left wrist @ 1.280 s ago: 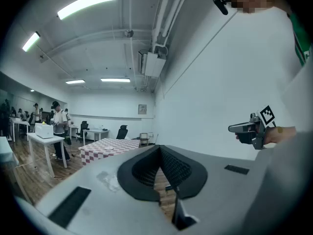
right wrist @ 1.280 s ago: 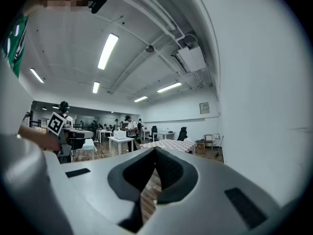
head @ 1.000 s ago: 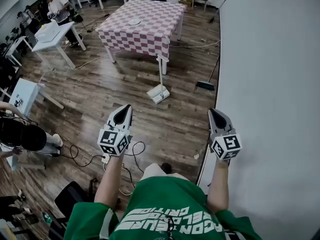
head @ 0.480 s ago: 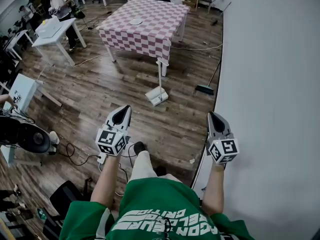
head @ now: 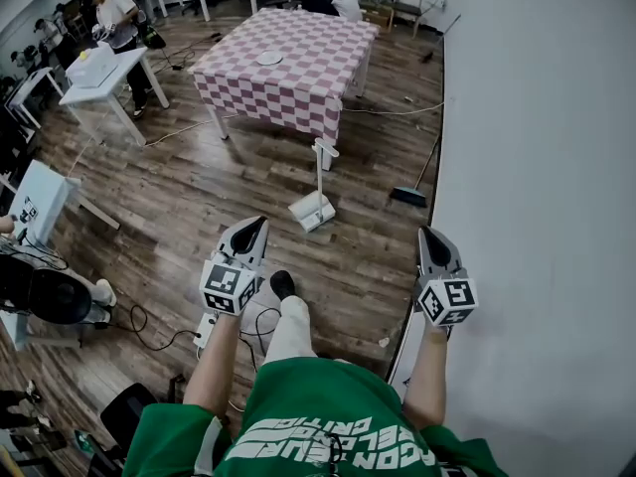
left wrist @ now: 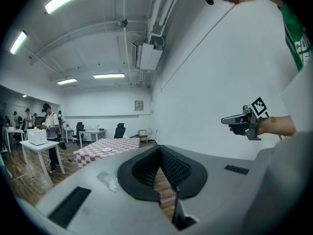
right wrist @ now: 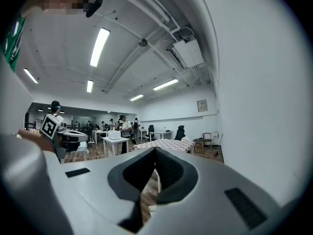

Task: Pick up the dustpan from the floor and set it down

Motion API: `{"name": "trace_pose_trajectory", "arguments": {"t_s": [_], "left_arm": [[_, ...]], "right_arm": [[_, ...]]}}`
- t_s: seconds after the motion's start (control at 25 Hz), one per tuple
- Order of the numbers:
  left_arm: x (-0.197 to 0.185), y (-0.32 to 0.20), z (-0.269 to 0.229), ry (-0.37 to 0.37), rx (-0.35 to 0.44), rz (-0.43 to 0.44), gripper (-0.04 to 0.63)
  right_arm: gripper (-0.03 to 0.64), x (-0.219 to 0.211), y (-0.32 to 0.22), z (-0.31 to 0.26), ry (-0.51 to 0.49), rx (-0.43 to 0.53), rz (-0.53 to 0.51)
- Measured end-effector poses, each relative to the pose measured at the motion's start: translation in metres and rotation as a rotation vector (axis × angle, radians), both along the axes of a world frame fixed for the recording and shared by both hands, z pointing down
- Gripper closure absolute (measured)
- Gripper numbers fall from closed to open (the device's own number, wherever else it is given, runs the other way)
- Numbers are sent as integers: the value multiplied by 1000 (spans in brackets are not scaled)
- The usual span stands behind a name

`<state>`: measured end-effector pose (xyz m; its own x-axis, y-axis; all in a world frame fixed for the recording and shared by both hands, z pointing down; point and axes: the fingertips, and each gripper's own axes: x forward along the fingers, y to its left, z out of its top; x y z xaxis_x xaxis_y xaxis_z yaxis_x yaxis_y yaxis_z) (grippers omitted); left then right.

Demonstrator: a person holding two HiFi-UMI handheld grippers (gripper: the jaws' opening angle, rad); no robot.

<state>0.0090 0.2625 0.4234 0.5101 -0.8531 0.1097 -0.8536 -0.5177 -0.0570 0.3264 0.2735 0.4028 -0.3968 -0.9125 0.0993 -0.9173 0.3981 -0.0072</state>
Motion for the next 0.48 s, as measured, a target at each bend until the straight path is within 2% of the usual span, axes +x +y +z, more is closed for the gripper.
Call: {"name": "trace_pose_trajectory", "arguments": {"t_s": [0.48], "left_arm": [[-54,-161,-13,7,-13,16,594]], "right_arm": [[609,-61,-158,-19,10,-11,5]]}}
